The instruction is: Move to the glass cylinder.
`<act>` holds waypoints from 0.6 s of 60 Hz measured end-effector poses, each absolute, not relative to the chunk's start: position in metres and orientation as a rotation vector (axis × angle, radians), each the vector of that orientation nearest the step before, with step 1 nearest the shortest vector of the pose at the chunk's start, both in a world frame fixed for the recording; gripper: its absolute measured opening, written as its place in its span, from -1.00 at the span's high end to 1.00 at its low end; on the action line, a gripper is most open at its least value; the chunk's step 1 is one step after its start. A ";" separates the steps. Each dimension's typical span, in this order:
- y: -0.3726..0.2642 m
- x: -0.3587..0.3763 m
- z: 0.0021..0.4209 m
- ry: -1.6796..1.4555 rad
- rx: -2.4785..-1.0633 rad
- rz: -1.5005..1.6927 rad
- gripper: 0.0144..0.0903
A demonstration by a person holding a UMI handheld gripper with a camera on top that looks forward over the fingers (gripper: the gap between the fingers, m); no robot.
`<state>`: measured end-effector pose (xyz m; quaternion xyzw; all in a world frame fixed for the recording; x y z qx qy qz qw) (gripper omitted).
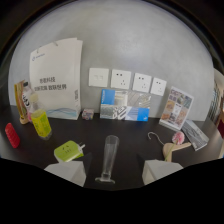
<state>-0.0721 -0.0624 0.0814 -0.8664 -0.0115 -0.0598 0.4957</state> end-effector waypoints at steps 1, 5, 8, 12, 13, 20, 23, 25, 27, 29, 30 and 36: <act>-0.058 -0.072 0.079 -0.030 -2.103 -0.142 -0.87; -0.046 -0.070 0.071 -0.033 -2.125 -0.127 -0.86; -0.040 -0.070 0.065 -0.036 -2.139 -0.113 -0.87; -0.034 -0.070 0.058 -0.038 -2.152 -0.100 -0.86; -0.033 -0.070 0.057 -0.039 -2.156 -0.099 -0.86; -0.030 -0.068 0.049 -0.036 -2.173 -0.099 -0.87; -0.029 -0.067 0.048 -0.032 -2.178 -0.098 -0.87; -0.029 -0.067 0.047 -0.029 -2.180 -0.099 -0.86; -0.028 -0.066 0.046 -0.026 -2.183 -0.098 -0.87; -0.028 -0.066 0.045 -0.027 -2.186 -0.098 -0.86; -0.028 -0.065 0.045 -0.027 -2.187 -0.099 -0.87; -0.027 -0.064 0.044 -0.028 -2.187 -0.101 -0.85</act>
